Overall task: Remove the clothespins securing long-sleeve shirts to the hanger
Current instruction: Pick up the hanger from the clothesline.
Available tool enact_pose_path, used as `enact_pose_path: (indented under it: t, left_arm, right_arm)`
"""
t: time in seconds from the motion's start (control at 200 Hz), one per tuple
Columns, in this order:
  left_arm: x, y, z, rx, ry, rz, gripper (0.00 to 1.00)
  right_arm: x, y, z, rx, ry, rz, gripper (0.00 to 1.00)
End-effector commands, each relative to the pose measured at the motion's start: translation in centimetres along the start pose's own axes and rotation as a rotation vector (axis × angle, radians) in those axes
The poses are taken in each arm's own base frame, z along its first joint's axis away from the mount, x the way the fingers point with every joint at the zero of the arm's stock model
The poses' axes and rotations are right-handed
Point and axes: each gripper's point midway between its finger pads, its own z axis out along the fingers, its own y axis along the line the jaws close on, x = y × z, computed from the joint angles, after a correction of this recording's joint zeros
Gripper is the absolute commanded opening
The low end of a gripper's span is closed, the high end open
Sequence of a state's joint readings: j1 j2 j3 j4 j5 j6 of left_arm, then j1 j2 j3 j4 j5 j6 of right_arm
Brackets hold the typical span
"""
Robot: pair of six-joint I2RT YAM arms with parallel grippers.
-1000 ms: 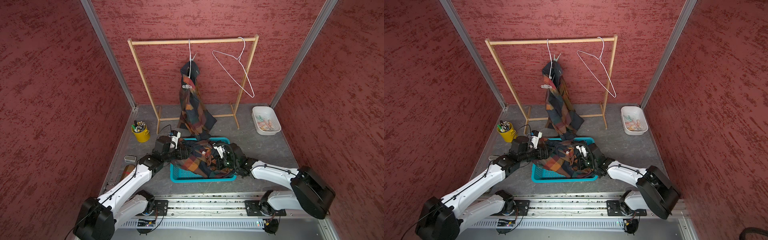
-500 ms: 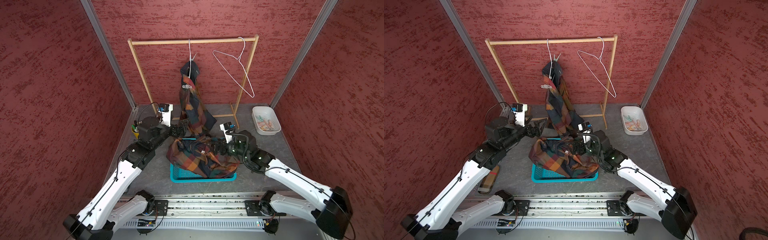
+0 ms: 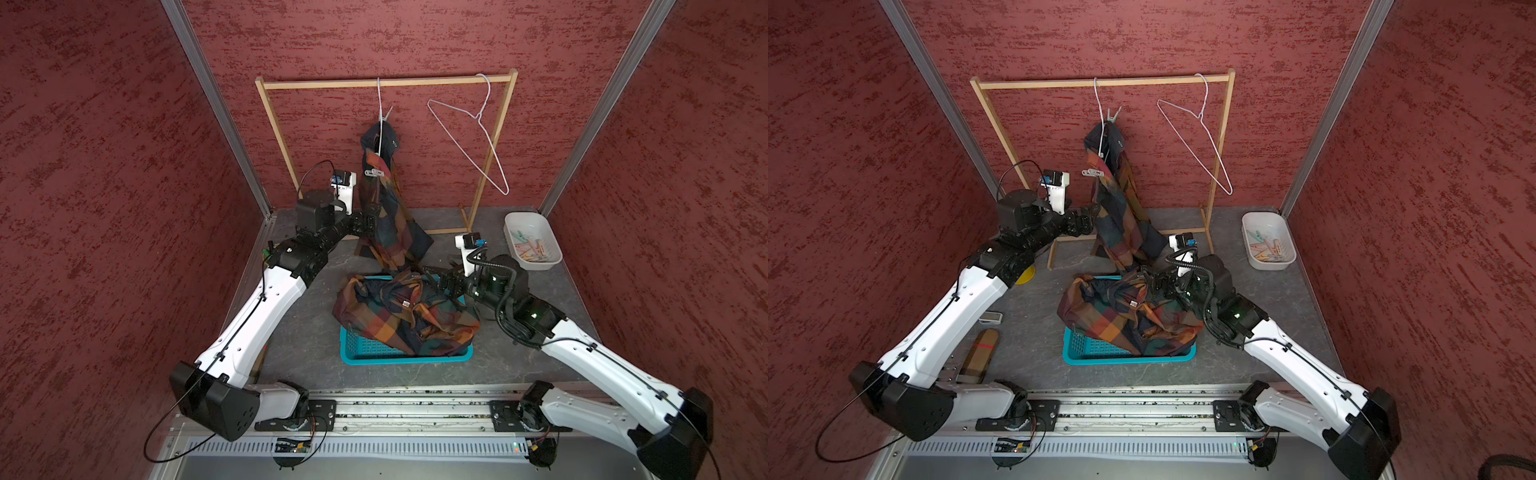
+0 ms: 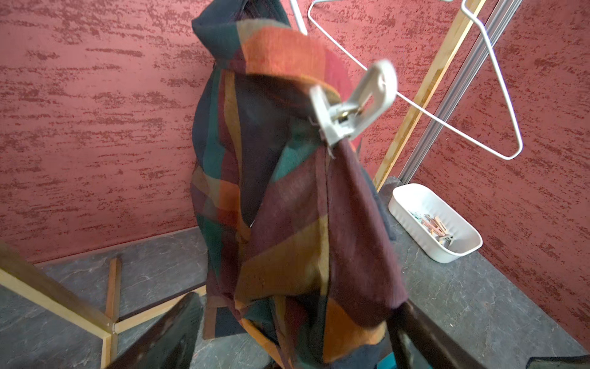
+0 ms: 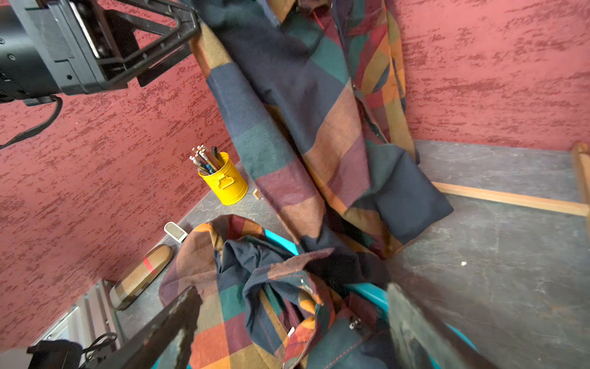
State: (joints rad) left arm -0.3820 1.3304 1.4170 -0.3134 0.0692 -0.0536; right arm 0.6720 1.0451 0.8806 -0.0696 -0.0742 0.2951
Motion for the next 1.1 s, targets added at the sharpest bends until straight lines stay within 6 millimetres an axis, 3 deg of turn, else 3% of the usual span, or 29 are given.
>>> enact_pose_path:
  t: [0.0,0.19,0.666,0.852,0.957,1.097]
  left_arm:
    - [-1.8,-0.7,0.1,0.036,-0.041,0.020,0.91]
    - [-2.1,-1.4,-0.1,0.069,-0.037,0.020,0.91]
    - [-1.7,0.0,4.2,0.036,0.007,0.011,0.85]
    - [-2.1,0.2,4.7,0.033,0.000,0.011,0.63]
    - [-2.4,0.3,4.7,0.032,-0.007,0.012,0.58]
    - [-3.0,0.3,4.3,0.031,-0.022,0.015,0.32]
  right_arm:
    - [-2.2,0.2,-0.2,0.003,-0.051,-0.018,0.93]
    - [-2.1,0.0,0.2,-0.008,-0.050,-0.014,0.92]
    - [-2.4,-0.5,0.8,-0.018,-0.066,-0.003,0.89]
    - [-2.4,-0.5,1.2,-0.028,-0.061,-0.004,0.85]
    - [-2.4,-0.5,1.5,-0.033,-0.061,-0.004,0.84]
    - [-2.2,-0.5,1.9,-0.043,-0.051,-0.007,0.84]
